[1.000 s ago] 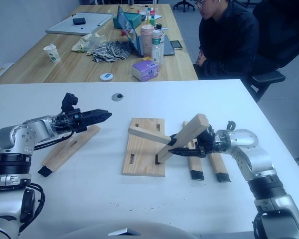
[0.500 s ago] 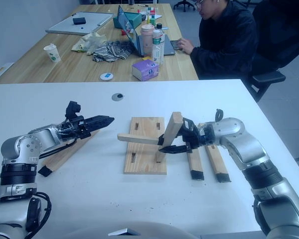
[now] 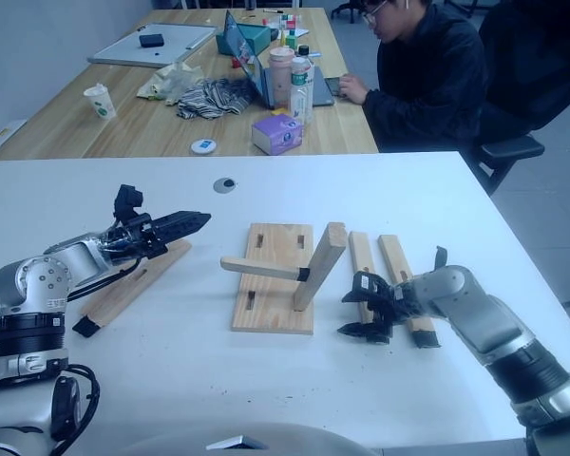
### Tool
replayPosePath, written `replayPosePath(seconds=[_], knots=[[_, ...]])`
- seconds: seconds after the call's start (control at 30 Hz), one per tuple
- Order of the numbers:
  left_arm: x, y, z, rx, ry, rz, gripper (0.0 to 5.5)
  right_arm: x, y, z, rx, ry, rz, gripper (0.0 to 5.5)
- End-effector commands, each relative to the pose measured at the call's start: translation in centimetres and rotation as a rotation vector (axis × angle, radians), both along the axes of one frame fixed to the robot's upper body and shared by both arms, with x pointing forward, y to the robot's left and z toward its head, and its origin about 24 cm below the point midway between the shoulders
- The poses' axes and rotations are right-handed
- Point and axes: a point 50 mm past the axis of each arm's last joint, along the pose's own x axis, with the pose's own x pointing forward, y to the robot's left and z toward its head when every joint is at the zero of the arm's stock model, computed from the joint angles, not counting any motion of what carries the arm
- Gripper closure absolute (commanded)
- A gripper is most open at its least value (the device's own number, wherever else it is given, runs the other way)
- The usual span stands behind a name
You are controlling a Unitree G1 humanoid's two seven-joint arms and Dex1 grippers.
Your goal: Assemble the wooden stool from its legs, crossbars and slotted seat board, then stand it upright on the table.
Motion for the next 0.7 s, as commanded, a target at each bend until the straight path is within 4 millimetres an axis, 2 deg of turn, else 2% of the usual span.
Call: replayPosePath(seconds=[0.03,0.1,0.13,0.23,0.5,0.6,0.7], knots=[[-0.2,0.1,-0.1,0.003,0.003,0.019,1.21,1.6,-1.8,3.5,0.013,-0.102,-0.082,1.34],[-0.3,0.5,-0.4,0.023,0.010,0.036,1.21,2.3,-4.2,4.7,-0.035,-0.162,-0.174,1.00],[-0.4,0.6,-0.6,0.036,0.009,0.047,1.21,2.7,-5.7,5.1,-0.063,-0.195,-0.270,1.00],[-0.7,0.7,-0.9,0.054,0.006,0.066,1.21,3.0,-8.3,4.6,-0.069,-0.199,-0.509,1.00],[-1.0,0.8,-1.6,0.063,0.022,0.111,1.21,-0.4,-8.6,-0.8,-0.006,0.026,-0.853,1.00],[-1.2,0.8,-1.7,0.061,0.028,0.116,1.21,-1.6,-8.5,-2.4,-0.059,0.047,-0.902,1.00],[-1.1,0.6,-1.7,0.064,0.029,0.112,1.21,-2.4,-8.1,-3.2,-0.137,0.031,-0.878,1.44]])
